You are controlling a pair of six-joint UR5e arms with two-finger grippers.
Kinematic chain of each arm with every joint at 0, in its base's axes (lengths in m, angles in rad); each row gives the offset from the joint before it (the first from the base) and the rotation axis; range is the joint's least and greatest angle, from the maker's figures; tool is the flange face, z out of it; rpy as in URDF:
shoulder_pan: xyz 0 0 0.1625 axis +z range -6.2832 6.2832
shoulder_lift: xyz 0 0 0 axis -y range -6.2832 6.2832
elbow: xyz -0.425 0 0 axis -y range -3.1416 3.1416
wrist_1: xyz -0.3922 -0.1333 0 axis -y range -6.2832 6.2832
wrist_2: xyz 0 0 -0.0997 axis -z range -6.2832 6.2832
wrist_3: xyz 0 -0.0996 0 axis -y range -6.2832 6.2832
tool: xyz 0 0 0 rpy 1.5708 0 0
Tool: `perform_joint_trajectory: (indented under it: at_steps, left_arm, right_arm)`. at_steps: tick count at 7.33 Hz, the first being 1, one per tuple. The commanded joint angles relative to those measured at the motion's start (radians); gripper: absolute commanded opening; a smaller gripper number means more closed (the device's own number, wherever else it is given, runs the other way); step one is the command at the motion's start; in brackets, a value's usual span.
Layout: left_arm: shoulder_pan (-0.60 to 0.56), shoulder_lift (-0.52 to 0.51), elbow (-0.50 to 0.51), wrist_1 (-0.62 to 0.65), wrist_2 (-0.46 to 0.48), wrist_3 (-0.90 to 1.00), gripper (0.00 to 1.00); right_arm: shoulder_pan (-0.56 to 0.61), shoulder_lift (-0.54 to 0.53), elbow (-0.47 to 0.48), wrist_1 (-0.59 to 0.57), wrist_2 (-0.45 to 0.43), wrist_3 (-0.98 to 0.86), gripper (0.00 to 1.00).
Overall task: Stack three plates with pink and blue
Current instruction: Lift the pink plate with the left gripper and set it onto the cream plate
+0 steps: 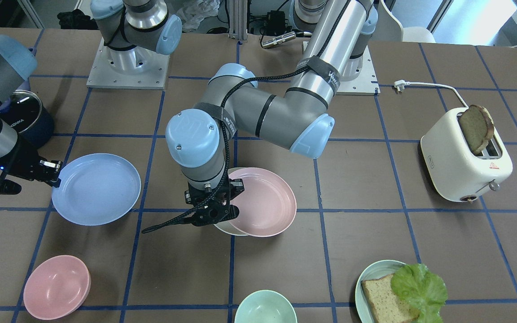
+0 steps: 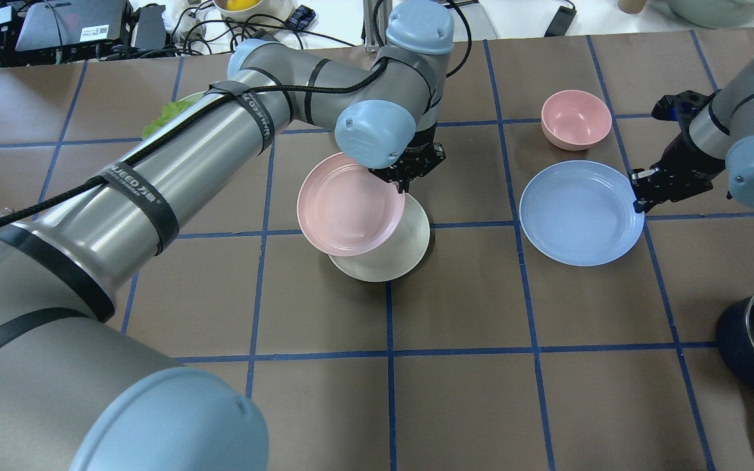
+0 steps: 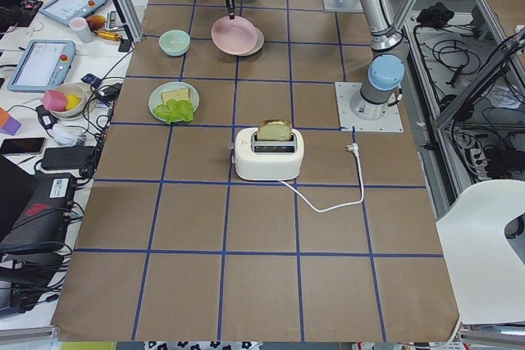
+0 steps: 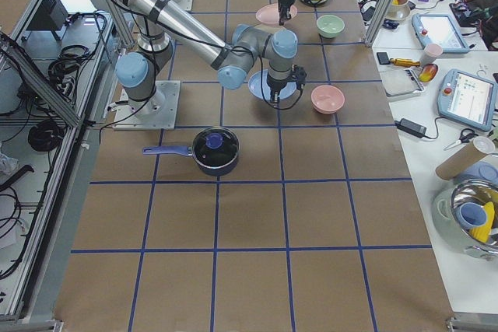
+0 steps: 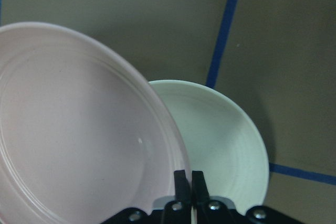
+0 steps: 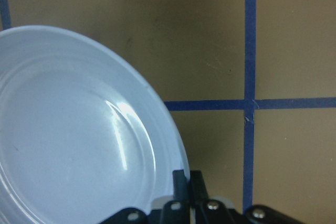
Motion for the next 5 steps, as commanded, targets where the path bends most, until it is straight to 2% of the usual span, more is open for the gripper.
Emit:
perform_joint_trajectory:
  at_steps: [1,2,3,4,5]
  left_arm:
    - [-0.023,-0.040,0.009,-0.004,-0.002,-0.012,0.00]
    - [-0.026,-0.046,0.008,-0.005,-0.004,-0.009,0.03]
    - [-0.029,-0.052,0.009,-0.002,-0.006,-0.009,0.34]
    - [-0.032,-0.052,0.012,0.004,-0.037,-0.012,0.99]
    - [-0.032,-0.037,0.016,0.004,-0.045,-0.011,1.00]
  right_arm:
    - [0.001,0.004,-0.004,0.003,-0.001,0.006,0.00]
    - [0.001,-0.005,-0.008,0.034,0.000,0.016,0.00]
    - [0.004,-0.011,-0.019,0.035,-0.010,0.026,0.00]
    - [0.030,-0.020,-0.029,0.052,-0.010,0.039,0.00]
    - [0.046,-0.023,-0.030,0.058,-0.009,0.075,0.00]
